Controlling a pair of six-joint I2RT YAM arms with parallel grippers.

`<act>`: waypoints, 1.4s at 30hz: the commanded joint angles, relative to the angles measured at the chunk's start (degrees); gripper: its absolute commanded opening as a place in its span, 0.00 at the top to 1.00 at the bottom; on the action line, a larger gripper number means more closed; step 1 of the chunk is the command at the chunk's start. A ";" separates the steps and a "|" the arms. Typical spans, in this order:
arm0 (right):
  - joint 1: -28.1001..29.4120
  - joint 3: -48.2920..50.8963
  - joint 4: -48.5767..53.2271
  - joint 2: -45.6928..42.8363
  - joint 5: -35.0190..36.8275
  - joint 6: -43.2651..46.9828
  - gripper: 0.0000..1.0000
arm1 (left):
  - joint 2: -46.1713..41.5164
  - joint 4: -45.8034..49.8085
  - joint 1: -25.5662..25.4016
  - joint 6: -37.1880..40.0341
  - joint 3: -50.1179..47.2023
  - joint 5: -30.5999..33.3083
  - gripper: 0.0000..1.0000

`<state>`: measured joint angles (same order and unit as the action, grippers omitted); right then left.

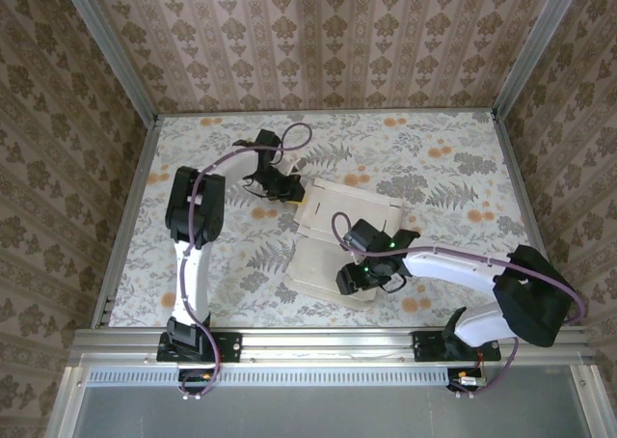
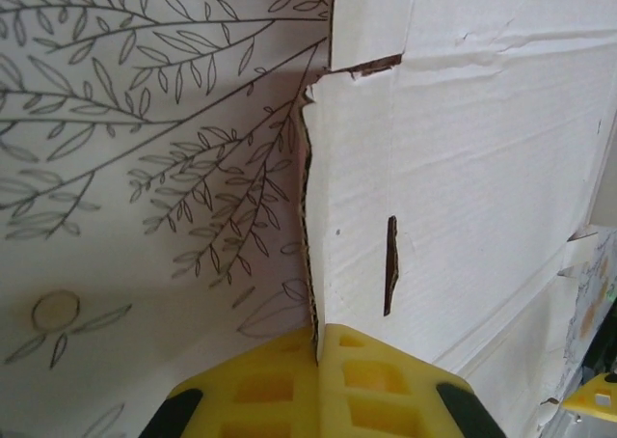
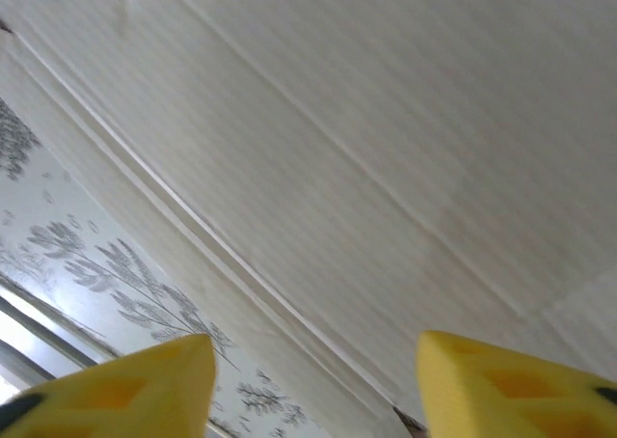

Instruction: Fold the paper box

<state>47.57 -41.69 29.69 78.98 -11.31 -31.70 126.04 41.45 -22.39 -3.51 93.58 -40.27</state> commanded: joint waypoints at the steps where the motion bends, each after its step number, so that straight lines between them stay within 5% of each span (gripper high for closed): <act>1: 0.67 2.66 -0.69 -2.56 3.49 -5.13 0.55 | -3.95 -7.19 0.10 -2.59 -4.12 1.32 1.00; 11: 1.76 6.08 -4.77 -1.16 6.40 -11.63 0.83 | -12.50 -22.38 0.94 -6.62 -20.50 2.42 1.00; 26: 2.42 6.98 -7.11 -0.43 10.61 -17.13 0.91 | -24.83 -27.72 0.07 -13.90 -35.76 5.82 1.00; 42: 6.33 3.78 -5.02 6.07 18.50 -23.44 1.00 | -37.99 -43.55 -3.36 -21.83 -51.41 10.57 1.00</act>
<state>53.25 -37.91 24.77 81.54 2.68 -52.16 90.15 0.80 -24.80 -22.79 44.14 -29.12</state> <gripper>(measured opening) 0.066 0.055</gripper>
